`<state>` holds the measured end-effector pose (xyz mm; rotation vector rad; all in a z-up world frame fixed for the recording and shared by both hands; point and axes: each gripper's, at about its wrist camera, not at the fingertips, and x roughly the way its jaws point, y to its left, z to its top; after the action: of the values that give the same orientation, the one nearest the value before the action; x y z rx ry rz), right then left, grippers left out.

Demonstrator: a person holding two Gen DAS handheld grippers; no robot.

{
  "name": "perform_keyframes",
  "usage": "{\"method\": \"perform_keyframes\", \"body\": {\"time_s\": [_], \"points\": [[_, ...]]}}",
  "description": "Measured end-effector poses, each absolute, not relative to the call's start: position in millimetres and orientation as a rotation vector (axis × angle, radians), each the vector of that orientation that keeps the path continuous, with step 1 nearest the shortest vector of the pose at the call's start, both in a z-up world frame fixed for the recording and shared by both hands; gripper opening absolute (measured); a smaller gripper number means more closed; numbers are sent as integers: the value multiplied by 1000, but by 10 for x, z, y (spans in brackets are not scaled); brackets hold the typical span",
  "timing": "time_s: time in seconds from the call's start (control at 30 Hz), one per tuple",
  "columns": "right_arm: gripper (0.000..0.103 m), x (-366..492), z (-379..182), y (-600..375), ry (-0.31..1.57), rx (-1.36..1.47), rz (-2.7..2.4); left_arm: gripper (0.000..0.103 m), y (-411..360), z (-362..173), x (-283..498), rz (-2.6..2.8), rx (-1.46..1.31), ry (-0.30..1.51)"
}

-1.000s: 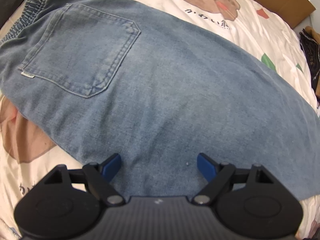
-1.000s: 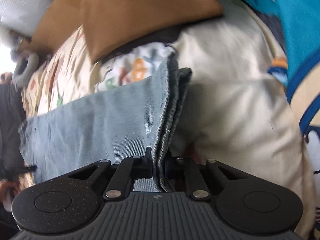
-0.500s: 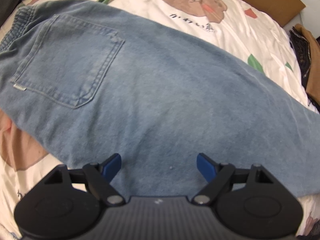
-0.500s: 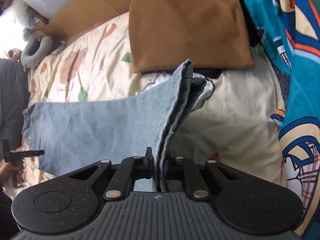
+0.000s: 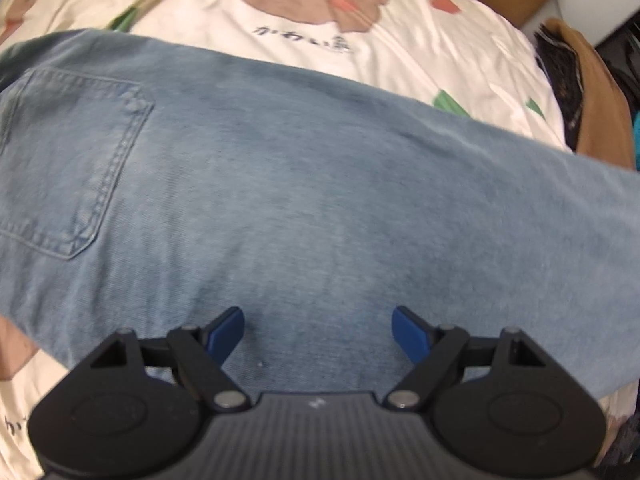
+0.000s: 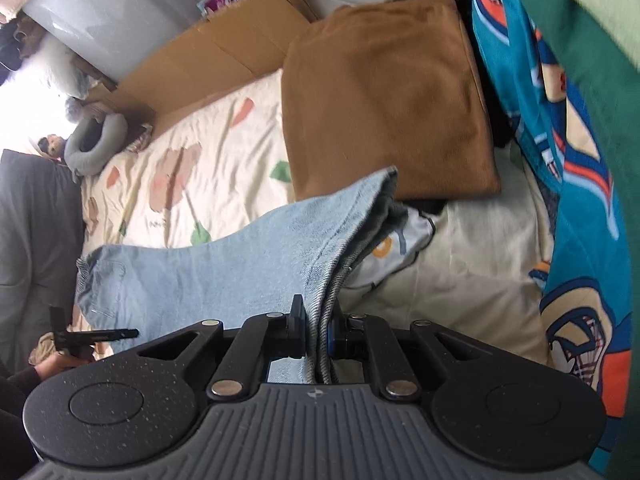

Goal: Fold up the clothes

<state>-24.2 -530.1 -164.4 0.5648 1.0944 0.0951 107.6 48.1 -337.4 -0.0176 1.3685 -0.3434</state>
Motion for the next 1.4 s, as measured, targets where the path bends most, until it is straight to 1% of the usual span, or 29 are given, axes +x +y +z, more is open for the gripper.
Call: {"method": "perform_keyframes", "body": {"time_s": [0.3,0.73,0.93,1.0,1.07,1.1,1.17,1.23,1.27,1.4], "points": [[7,-198,-1279,-5433,1041,520,53,83,394,-3378,1100,-379,-33,1370],[7,-91,-459,-5711,964,385,23,83,84,-3295,1207,-528,-58,1338],[8,-11,-173,-5768,930,350,2,82,-43,-3329,1233,-588,-85,1325],[8,17,-139,-5718,936,337,9,80,-95,-3366,1265,-608,-112,1317],[8,40,-128,-5661,943,324,8,73,-177,-3416,1315,-629,-135,1314],[8,51,-128,-5641,946,324,6,71,-229,-3447,1353,-640,-151,1316],[8,64,-147,-5603,958,314,4,61,-335,-3480,1388,-669,-180,1317],[8,66,-179,-5571,967,317,-1,54,-484,-3505,1471,-707,-194,1316],[8,65,-197,-5556,971,321,-4,52,-546,-3528,1507,-722,-194,1316],[8,71,-250,-5494,982,328,-12,51,-809,-3571,1659,-781,-191,1315]]}}
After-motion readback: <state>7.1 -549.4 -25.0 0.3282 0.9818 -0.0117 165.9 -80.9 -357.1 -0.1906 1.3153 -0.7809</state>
